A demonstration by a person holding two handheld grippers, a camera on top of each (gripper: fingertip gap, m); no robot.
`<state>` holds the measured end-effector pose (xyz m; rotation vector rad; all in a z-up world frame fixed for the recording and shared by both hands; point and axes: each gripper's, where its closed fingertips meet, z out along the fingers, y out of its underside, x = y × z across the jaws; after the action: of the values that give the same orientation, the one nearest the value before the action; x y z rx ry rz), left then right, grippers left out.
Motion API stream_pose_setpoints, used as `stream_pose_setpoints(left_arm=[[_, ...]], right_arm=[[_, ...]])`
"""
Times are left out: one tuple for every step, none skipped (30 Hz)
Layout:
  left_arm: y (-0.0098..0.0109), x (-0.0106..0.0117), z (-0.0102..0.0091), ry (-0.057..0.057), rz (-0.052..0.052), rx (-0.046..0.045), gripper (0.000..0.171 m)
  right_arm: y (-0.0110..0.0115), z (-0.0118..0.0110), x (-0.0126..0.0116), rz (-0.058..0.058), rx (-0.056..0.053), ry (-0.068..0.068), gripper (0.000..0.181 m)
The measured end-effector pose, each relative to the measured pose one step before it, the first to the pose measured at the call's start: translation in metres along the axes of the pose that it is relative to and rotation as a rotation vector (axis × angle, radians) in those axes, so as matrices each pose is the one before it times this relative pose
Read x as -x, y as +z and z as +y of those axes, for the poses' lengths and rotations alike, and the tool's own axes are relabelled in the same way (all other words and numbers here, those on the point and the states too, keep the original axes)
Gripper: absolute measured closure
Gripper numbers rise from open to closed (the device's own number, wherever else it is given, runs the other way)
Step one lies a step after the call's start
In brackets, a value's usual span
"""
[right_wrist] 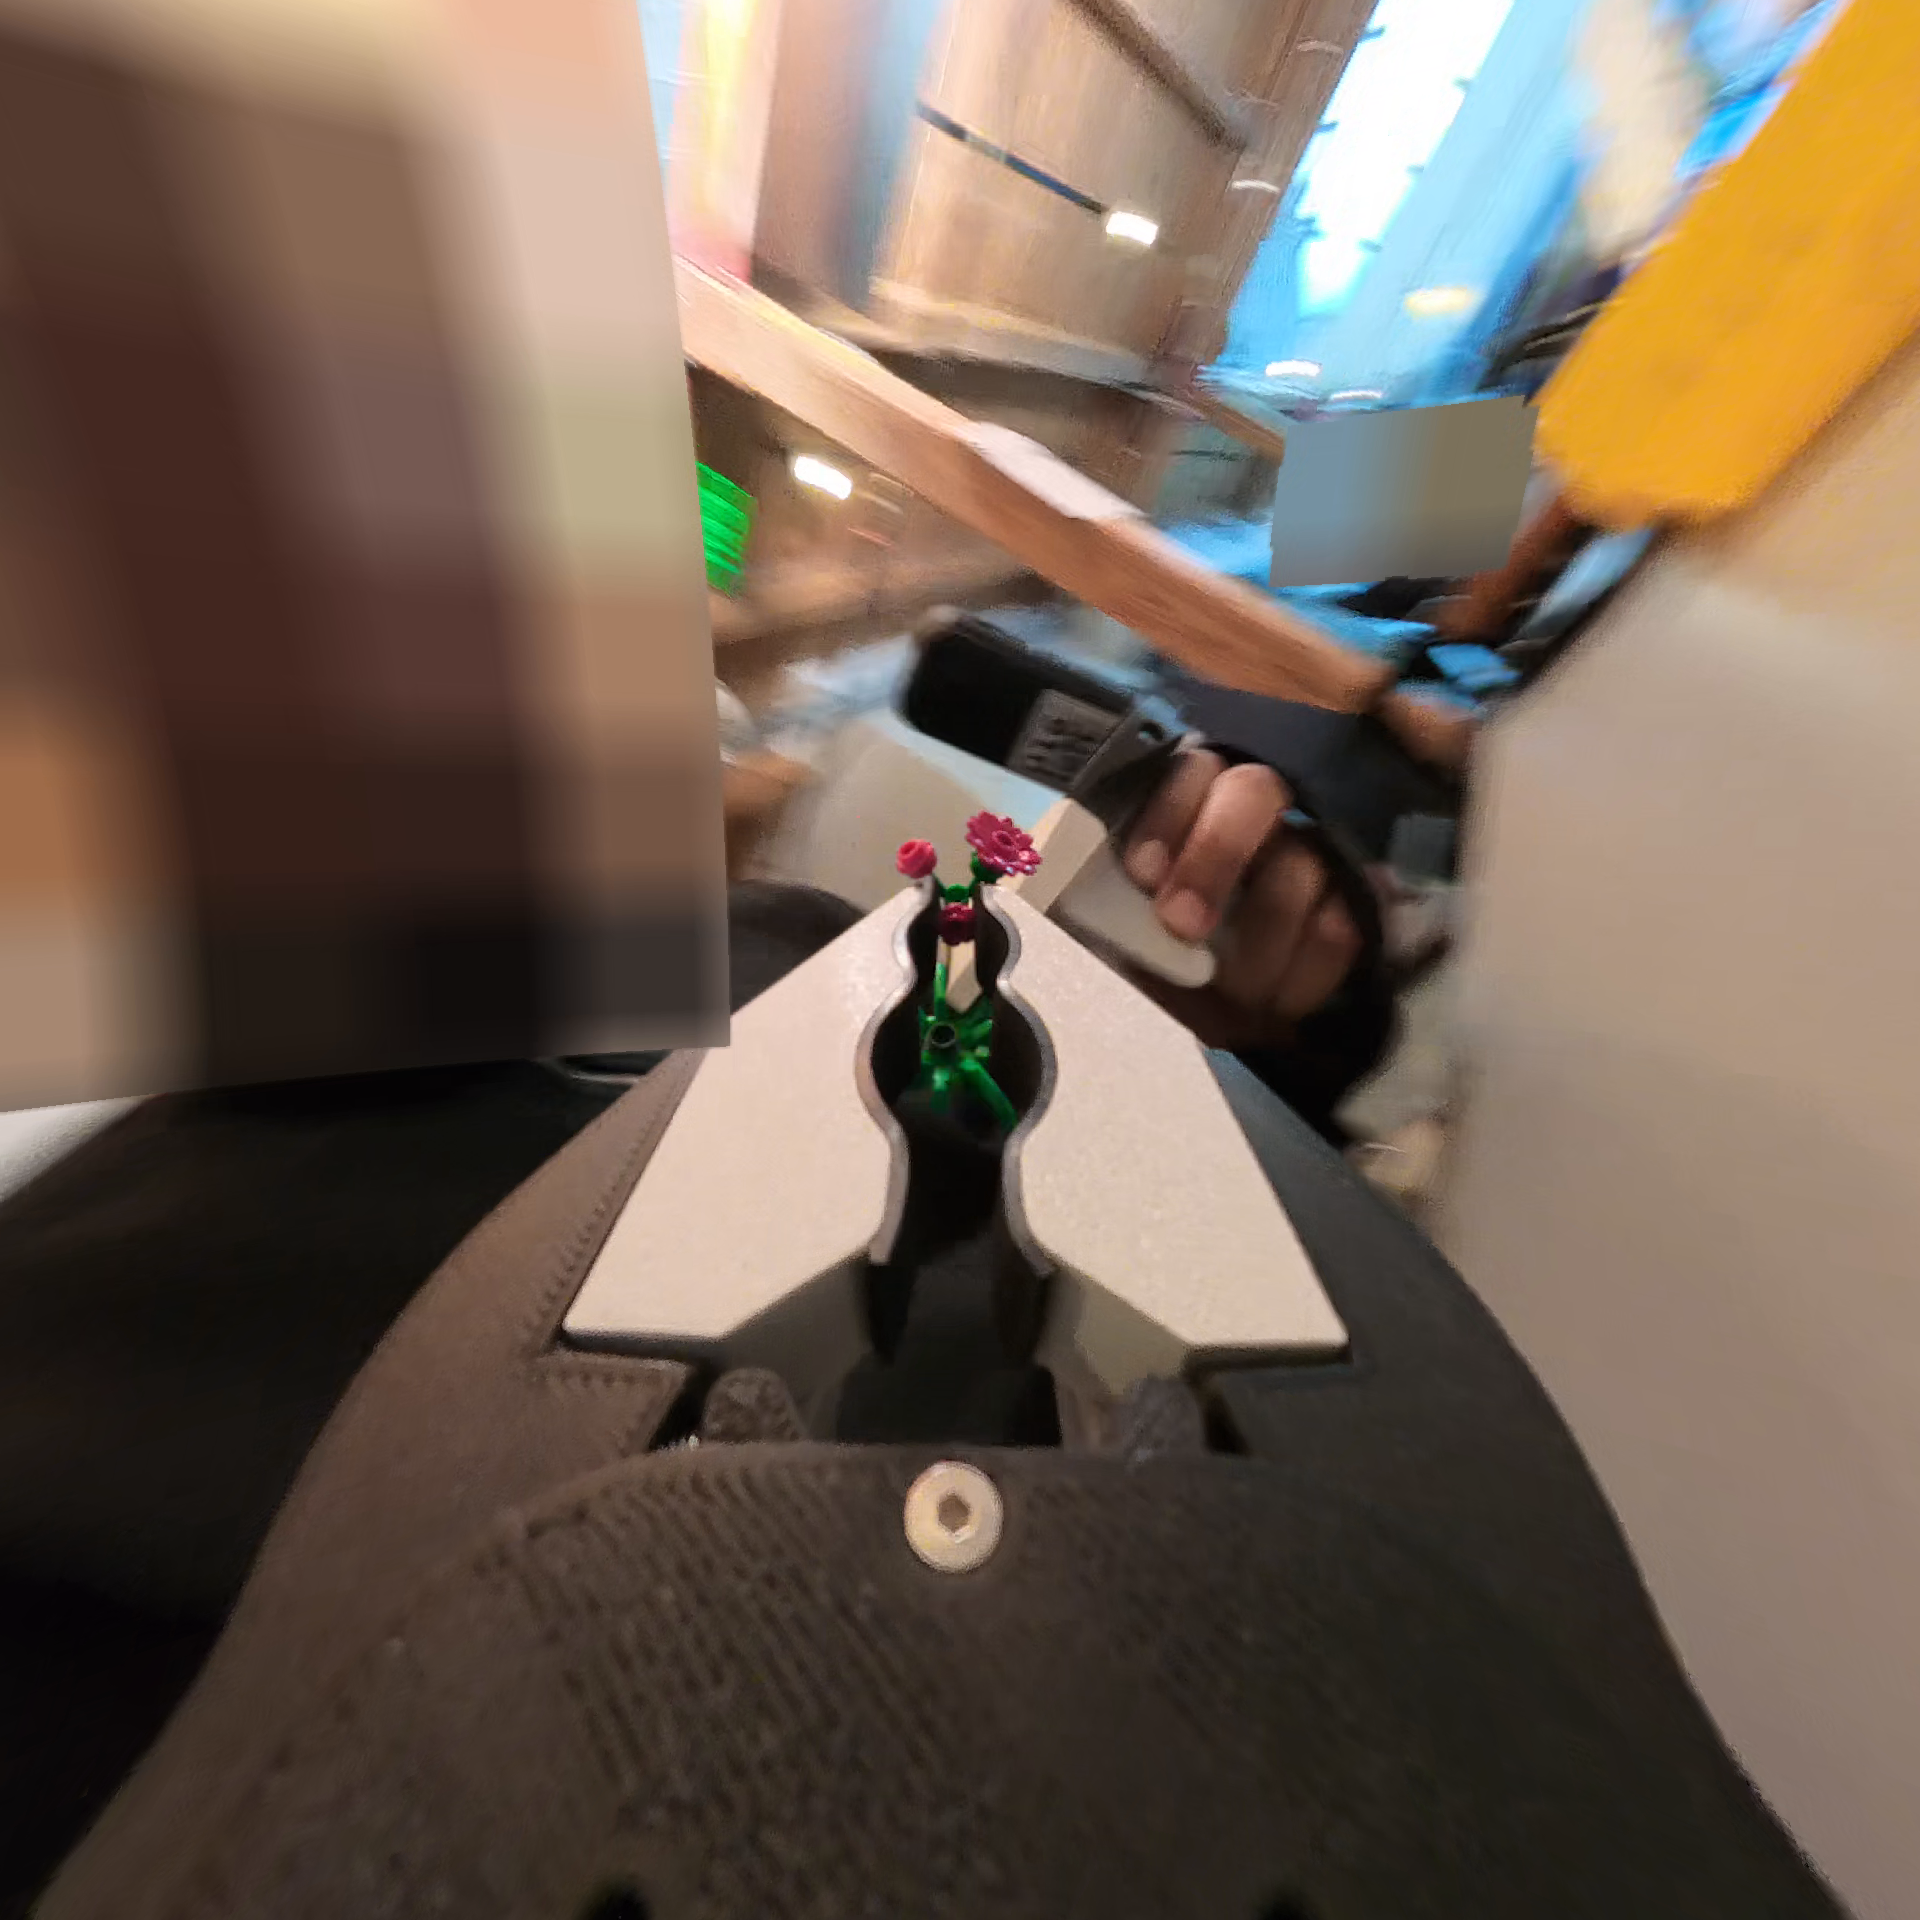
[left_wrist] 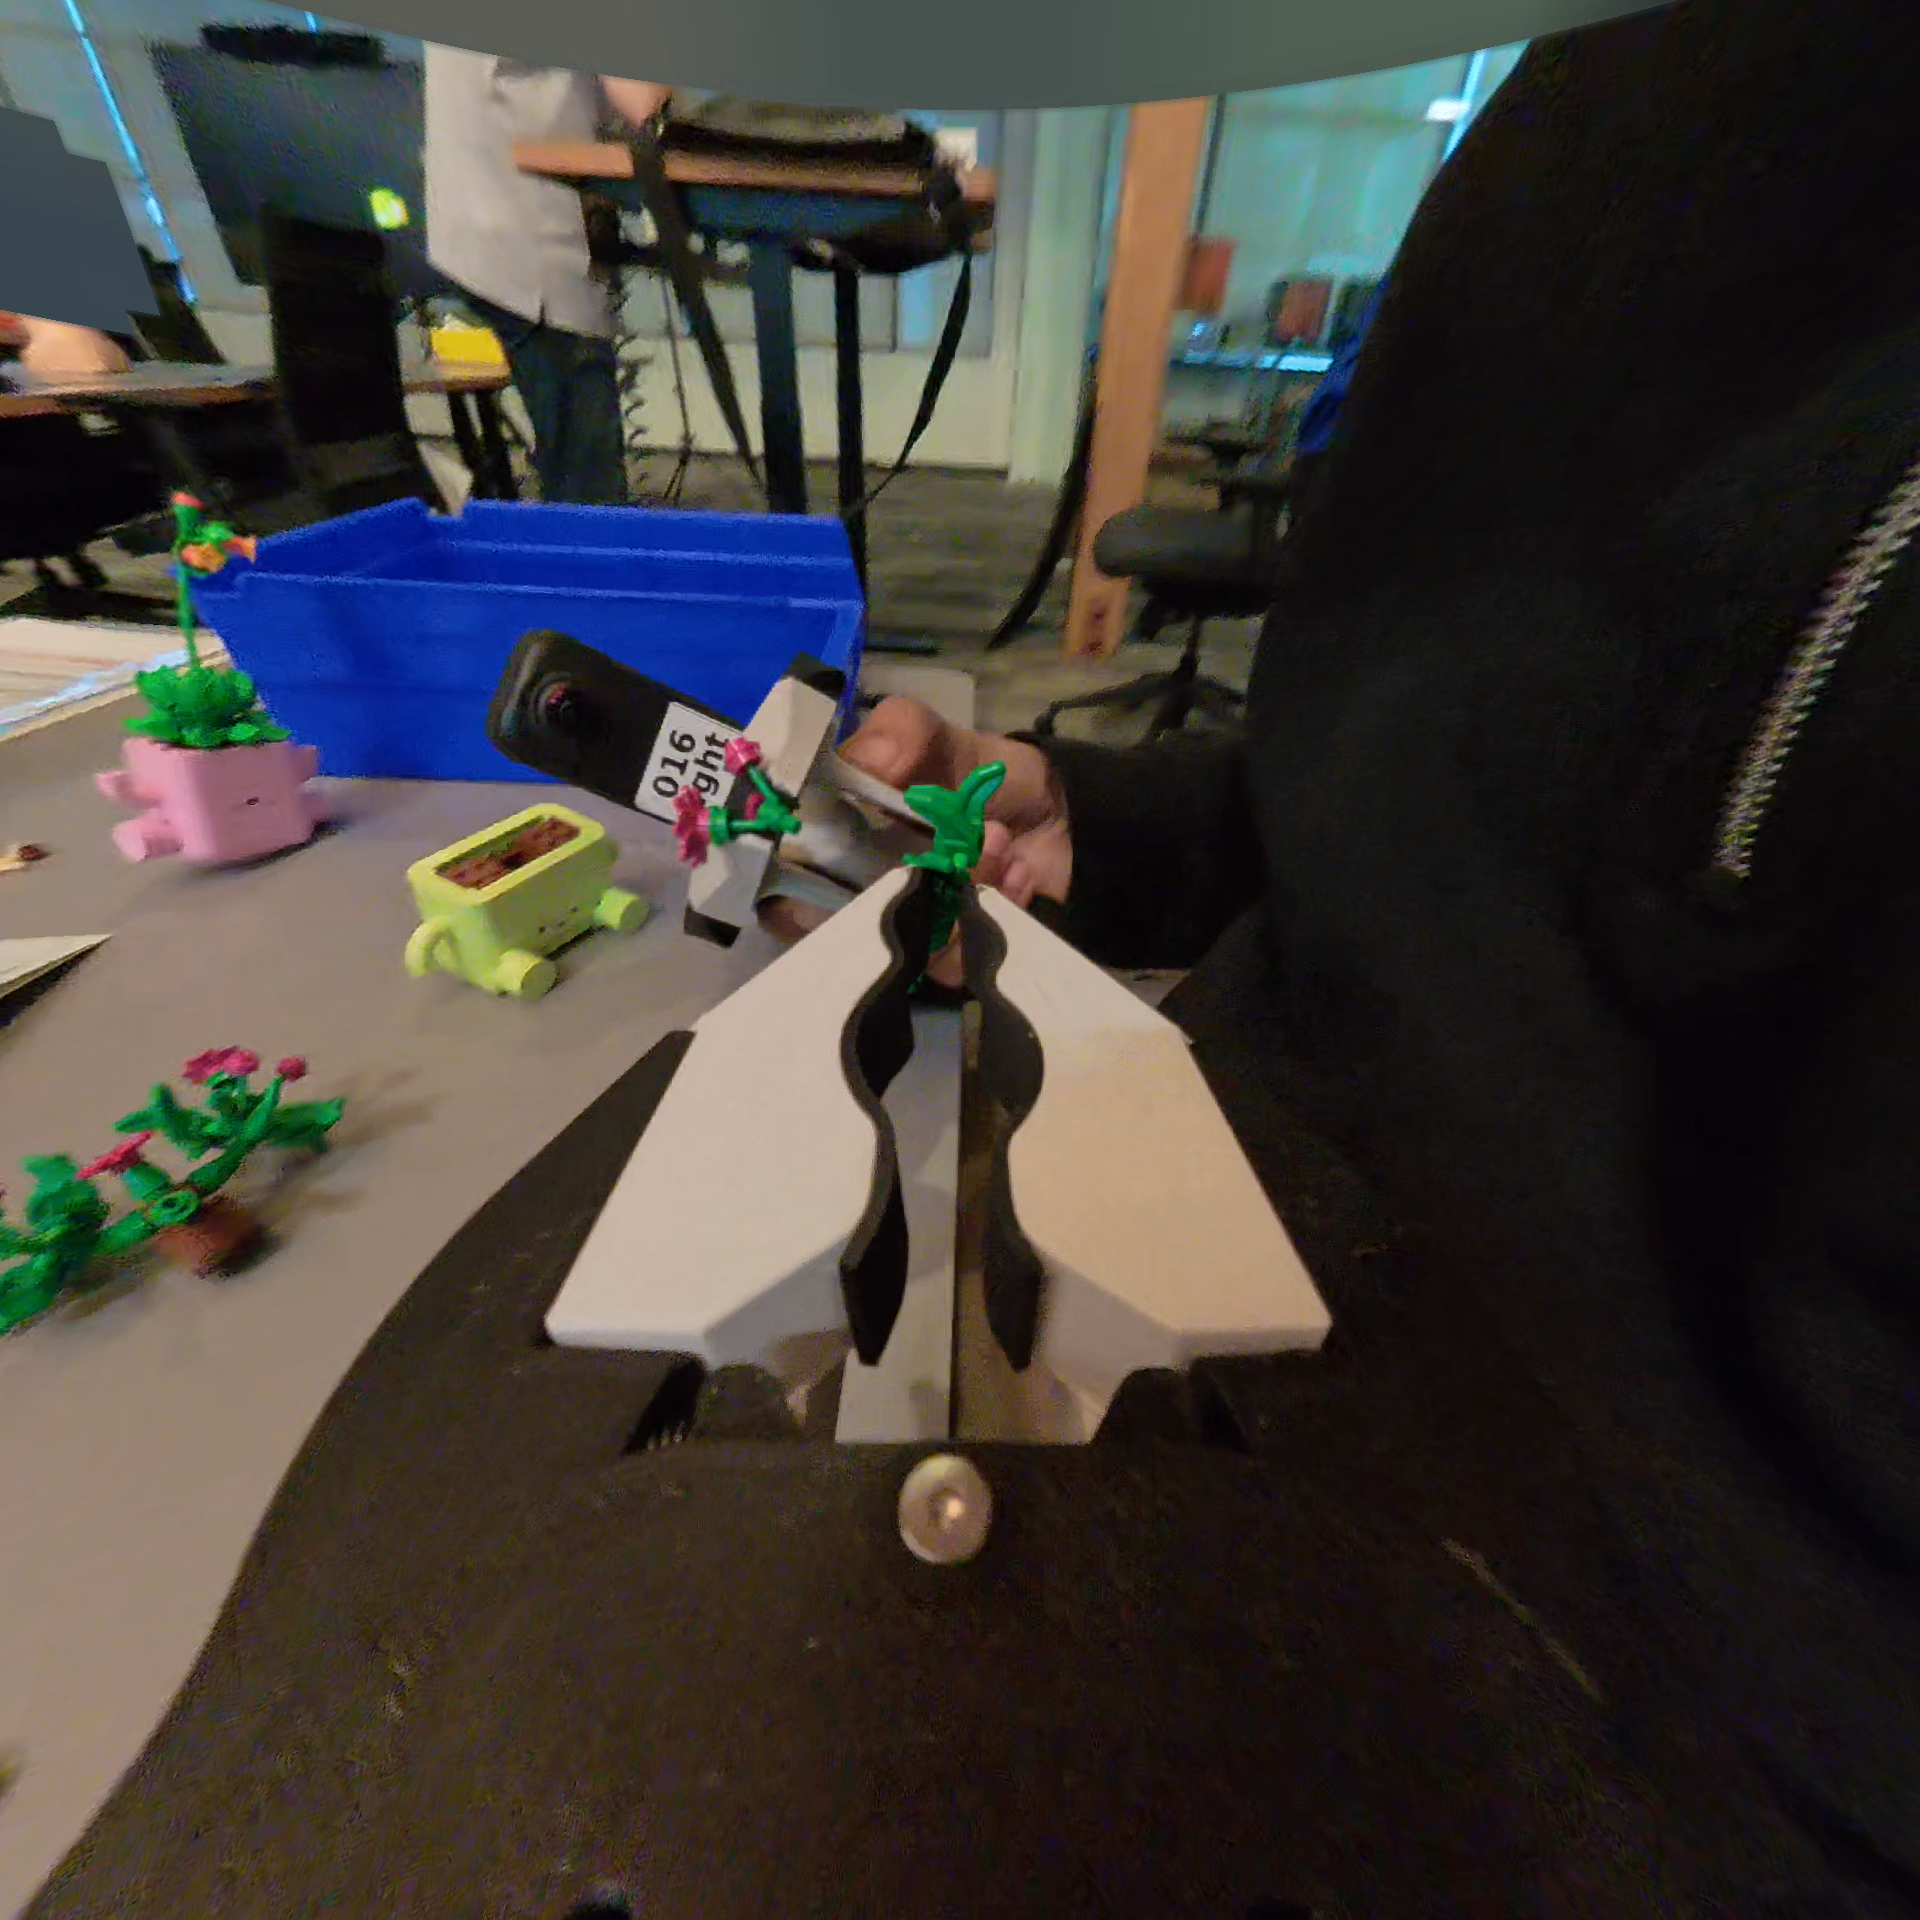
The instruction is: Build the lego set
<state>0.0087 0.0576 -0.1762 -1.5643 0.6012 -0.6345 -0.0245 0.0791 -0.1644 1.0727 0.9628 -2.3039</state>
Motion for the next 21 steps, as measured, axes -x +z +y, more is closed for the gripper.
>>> stream_pose_setpoints(left_arm=[[-0.00160, -0.00171, -0.00477, -0.0131, 0.0166, -0.03789, 0.170], [-0.00157, -0.00025, -0.00380, 0.0010, 0.0004, -0.02566, 0.170], [-0.00089, 0.00143, -0.00059, 0.0159, -0.0150, 0.00448, 0.170], [-0.00028, 0.00194, 0.00078, 0.0371, -0.0290, 0.01795, 0.170], [0.00010, 0.00131, 0.00016, 0.0551, -0.0386, 0.01569, 0.170], [0.00076, 0.00039, 0.00045, 0.0523, -0.0341, 0.01908, 0.170], [0.00137, 0.00019, 0.00135, 0.0430, -0.0271, 0.02500, 0.170], [0.00162, 0.00017, 0.00233, 0.0375, -0.0235, 0.02810, 0.170], [0.00149, 0.00096, 0.00242, 0.0401, -0.0272, 0.02579, 0.170], [0.00125, 0.00071, 0.00216, 0.0366, -0.0250, 0.01967, 0.170], [0.00103, 0.00085, 0.00183, 0.0270, -0.0214, 0.01484, 0.170], [0.00084, 0.00073, 0.00199, 0.0202, -0.0172, 0.01280, 0.170], [0.00076, 0.00050, 0.00216, 0.0142, -0.0125, 0.01058, 0.170], [0.00081, 0.00024, 0.00251, 0.0050, -0.0044, 0.01014, 0.170], [0.00053, 0.00033, 0.00209, -0.0054, 0.0000, 0.00582, 0.170], [0.00008, 0.00121, 0.00137, -0.0069, -0.0041, 0.00092, 0.170], [-0.00036, 0.00096, 0.00093, -0.0041, -0.0025, -0.00072, 0.170], [-0.00064, 0.00127, 0.00081, -0.0064, -0.0019, 0.00072, 0.170], [-0.00058, 0.00143, 0.00092, -0.0077, -0.0028, 0.00225, 0.170], [-0.00036, 0.00155, 0.00183, -0.0036, -0.0049, 0.00766, 0.170], [-0.00009, 0.00192, 0.00265, 0.0053, -0.0124, 0.01382, 0.170]], right_arm=[[-0.00091, -0.00127, -0.00049, 0.0341, 0.0004, -0.0270, 0.177], [-0.00242, -0.00199, -0.00422, 0.0475, -0.0061, -0.0271, 0.177], [-0.00342, -0.00275, -0.00444, 0.0419, -0.0096, -0.0296, 0.177], [-0.00369, -0.00318, -0.00143, 0.0228, -0.0071, -0.0272, 0.177], [-0.00381, -0.00263, -0.00450, 0.0513, 0.0005, -0.0394, 0.177], [-0.00399, 0.00008, -0.00951, 0.0959, 0.0222, -0.0675, 0.177], [-0.00318, 0.00298, -0.01079, 0.1083, 0.0443, -0.0761, 0.177], [-0.00273, 0.00372, -0.01181, 0.1152, 0.0485, -0.0702, 0.177], [-0.00269, 0.00295, -0.01215, 0.1181, 0.0395, -0.0794, 0.176], [-0.00207, 0.00436, -0.01206, 0.1114, 0.0437, -0.0750, 0.177], [-0.00117, 0.00680, -0.01319, 0.1093, 0.0545, -0.0589, 0.176], [0.00014, 0.00878, -0.01339, 0.1023, 0.0627, -0.0365, 0.176], [0.00133, 0.00781, -0.00935, 0.0677, 0.0539, -0.0167, 0.176], [0.00169, 0.00433, -0.00453, 0.0311, 0.0290, 0.0007, 0.176], [0.00090, 0.00094, -0.00283, 0.0155, 0.0072, 0.0107, 0.176], [-0.00006, -0.00024, -0.00325, 0.0177, -0.0010, 0.0098, 0.175], [-0.00092, -0.00095, -0.00284, 0.0118, -0.0063, 0.0055, 0.167], [-0.00210, -0.00081, -0.00247, 0.0077, -0.0059, 0.0005, 0.161], [-0.00313, 0.00005, -0.00296, 0.0097, -0.0007, -0.0006, 0.158], [-0.00381, 0.00004, -0.00285, 0.0072, 0.0021, 0.0035, 0.156], [-0.00483, -0.00116, -0.00160, -0.0020, -0.0038, 0.0065, 0.154]])
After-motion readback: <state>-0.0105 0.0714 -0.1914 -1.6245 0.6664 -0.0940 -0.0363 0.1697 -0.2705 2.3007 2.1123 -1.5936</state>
